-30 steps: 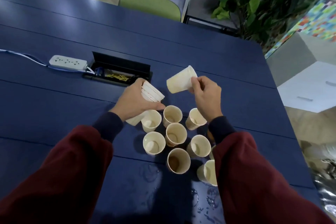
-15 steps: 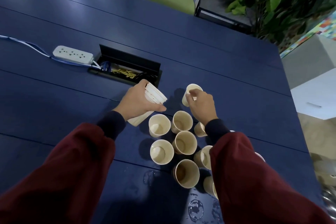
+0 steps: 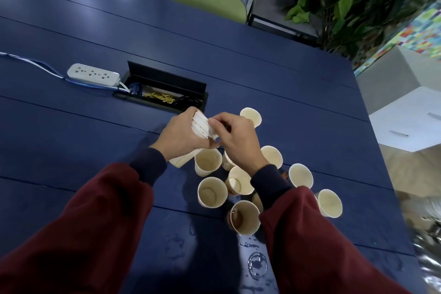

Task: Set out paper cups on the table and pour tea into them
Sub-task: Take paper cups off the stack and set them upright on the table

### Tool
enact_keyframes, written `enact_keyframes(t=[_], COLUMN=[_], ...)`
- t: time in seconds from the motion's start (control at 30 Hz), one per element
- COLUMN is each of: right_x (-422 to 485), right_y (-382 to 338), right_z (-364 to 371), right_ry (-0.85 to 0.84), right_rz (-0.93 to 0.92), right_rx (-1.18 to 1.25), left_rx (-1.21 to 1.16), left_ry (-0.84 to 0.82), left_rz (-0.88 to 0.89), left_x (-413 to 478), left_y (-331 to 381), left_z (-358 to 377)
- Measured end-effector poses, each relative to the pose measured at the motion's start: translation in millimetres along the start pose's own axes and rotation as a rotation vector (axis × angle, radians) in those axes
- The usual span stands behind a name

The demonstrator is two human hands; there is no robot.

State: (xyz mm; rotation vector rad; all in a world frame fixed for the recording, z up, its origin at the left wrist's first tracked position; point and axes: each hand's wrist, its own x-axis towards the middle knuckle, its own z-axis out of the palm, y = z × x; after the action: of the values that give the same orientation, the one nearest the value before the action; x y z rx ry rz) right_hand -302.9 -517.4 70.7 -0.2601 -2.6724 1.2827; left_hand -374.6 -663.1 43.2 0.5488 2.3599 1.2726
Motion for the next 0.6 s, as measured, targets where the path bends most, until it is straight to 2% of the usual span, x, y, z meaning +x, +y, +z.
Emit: enact_keyframes(t=[0.13,0.6], right_x=[1,11], right_y=[-5,-15], right_z=[0,4], right_ry=[-0.008,0.032], right_rz=[-0.050,-0.095], right_rx=[-0.120,-0.198], left_rx=[0.006,0.081], left_ry=[0.015,0.057], left_rz=[0.000,0.000], left_x=[-5,5], left_y=[0,-4], left_z=[-1,-6])
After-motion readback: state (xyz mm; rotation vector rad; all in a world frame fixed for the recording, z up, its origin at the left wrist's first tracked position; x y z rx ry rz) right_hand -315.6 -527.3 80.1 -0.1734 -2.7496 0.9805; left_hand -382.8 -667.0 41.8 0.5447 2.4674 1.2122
